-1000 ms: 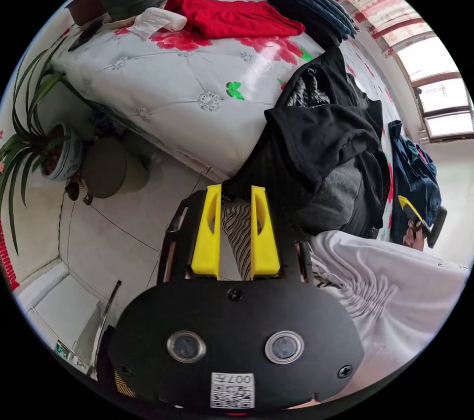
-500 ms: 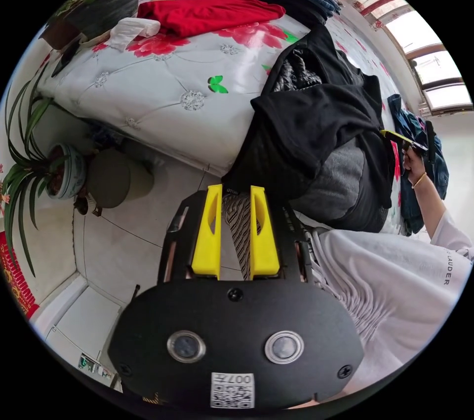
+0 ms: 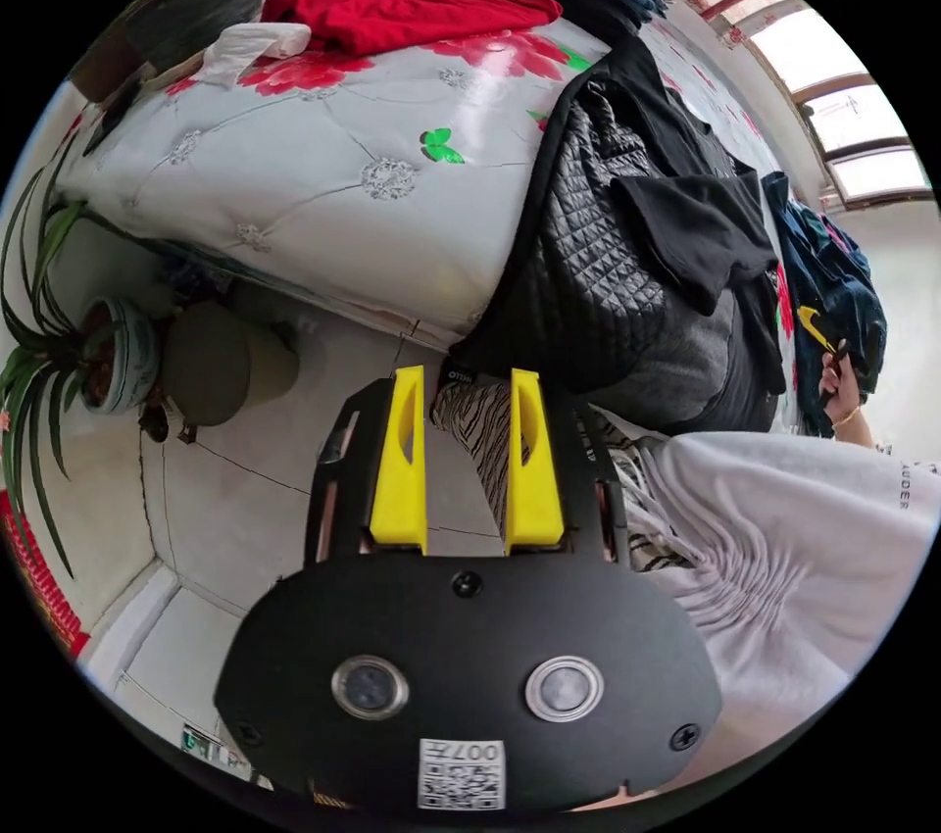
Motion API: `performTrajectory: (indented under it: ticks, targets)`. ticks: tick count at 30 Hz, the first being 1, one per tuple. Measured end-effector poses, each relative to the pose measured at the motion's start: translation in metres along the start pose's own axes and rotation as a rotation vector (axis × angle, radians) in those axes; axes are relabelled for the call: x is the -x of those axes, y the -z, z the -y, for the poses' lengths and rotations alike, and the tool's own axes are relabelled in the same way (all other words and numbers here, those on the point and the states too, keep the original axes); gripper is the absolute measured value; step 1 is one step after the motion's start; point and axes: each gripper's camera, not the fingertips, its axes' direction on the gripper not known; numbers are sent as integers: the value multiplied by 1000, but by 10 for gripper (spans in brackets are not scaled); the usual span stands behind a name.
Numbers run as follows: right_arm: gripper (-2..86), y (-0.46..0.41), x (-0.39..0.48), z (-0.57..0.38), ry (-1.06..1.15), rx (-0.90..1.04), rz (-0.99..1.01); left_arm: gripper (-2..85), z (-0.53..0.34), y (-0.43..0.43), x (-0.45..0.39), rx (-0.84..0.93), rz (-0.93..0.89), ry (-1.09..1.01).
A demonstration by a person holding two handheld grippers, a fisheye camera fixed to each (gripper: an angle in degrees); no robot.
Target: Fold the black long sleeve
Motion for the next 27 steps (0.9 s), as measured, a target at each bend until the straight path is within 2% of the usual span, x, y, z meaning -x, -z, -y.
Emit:
performTrajectory:
  ticks: [2,5,9,11,14,17,22,24,27]
  targets:
    - [63,3,1,-42,-13,59,71,132,8,0,-1,10,5,-39]
    - [67,2,11,-83,-9,157,34,128,26,0,-7,58,36,-100]
    - [64,-26,31,-102,22,290,16,68,56,1,-25,147,116,-174]
    - [42,-24,36,-99,5,214,-80,29,69,-3,-28,227,94,-185]
    - [19,-23,19,-78,-54,235,89,6,89,0,-21,347,36,-192]
    - [9,-3,-1,-60,-89,176,213,-2,106,25,-12,380,-123,-244]
    - [7,38,-28,-30,-88,24,334,-3,146,101,6,175,-454,-261]
    - [10,56,-44,-15,-137,-95,391,3,175,129,27,8,-624,-162]
    - [24,71,-68,9,-232,-231,408,23,205,135,40,-118,-638,-26]
